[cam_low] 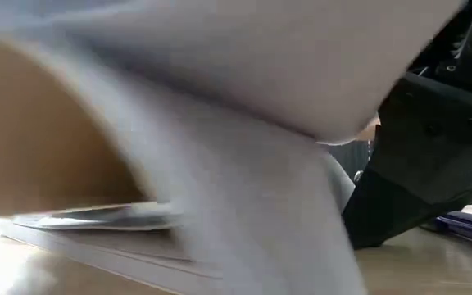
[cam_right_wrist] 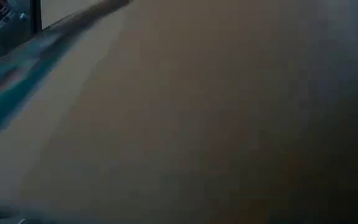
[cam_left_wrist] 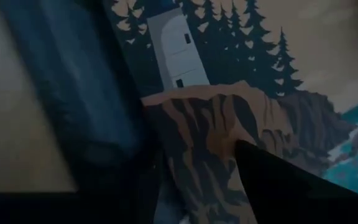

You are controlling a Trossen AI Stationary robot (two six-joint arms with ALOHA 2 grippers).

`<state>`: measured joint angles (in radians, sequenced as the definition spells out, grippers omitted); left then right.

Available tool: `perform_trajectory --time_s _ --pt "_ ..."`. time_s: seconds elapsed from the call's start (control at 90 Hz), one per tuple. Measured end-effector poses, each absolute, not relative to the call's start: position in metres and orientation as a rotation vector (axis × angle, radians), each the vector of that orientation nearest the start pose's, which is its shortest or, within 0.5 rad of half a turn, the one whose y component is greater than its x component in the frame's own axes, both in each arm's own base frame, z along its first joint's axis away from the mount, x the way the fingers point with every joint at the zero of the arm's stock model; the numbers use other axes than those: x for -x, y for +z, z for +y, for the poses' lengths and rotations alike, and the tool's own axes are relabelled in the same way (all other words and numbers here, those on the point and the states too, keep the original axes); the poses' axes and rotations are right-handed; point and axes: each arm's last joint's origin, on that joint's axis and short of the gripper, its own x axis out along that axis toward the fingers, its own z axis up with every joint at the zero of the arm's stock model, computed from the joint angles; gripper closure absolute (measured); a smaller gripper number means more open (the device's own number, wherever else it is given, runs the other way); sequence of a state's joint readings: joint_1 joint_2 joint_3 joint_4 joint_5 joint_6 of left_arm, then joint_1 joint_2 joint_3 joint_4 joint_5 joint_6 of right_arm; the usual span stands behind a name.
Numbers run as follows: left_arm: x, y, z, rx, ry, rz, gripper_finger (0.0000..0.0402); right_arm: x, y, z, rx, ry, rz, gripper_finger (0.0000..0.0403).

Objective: Stock shelves
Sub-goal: Put the brown book on the book organizer

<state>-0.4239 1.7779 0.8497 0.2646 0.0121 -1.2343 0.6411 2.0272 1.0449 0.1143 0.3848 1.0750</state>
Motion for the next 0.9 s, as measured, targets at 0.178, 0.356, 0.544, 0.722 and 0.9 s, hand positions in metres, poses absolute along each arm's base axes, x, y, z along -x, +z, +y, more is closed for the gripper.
perform_trajectory --time_s 0.178,0.356,0.544,0.722,0.9 --pt "-0.317 0.145 -0.142 1.051 0.006 0.787 0.022 -0.312 0.097 0.221 -0.582 -0.183 0.789 0.0403" --pt "-0.319 0.147 -0.139 1.059 -0.015 0.795 0.022 -0.311 0.096 0.221 -0.582 -0.178 0.808 0.0403" --pt "-0.319 0.158 -0.127 1.022 -0.026 0.774 0.022 -0.308 0.095 0.221 -0.616 -0.193 0.859 0.0403" --pt "-0.317 0.161 -0.112 0.986 0.032 0.767 0.022 -0.313 0.096 0.214 -0.687 -0.21 0.884 0.0403" --pt "-0.317 0.158 -0.103 0.968 0.063 0.782 0.022 -0.318 0.1 0.204 -0.776 -0.178 0.972 0.0403"
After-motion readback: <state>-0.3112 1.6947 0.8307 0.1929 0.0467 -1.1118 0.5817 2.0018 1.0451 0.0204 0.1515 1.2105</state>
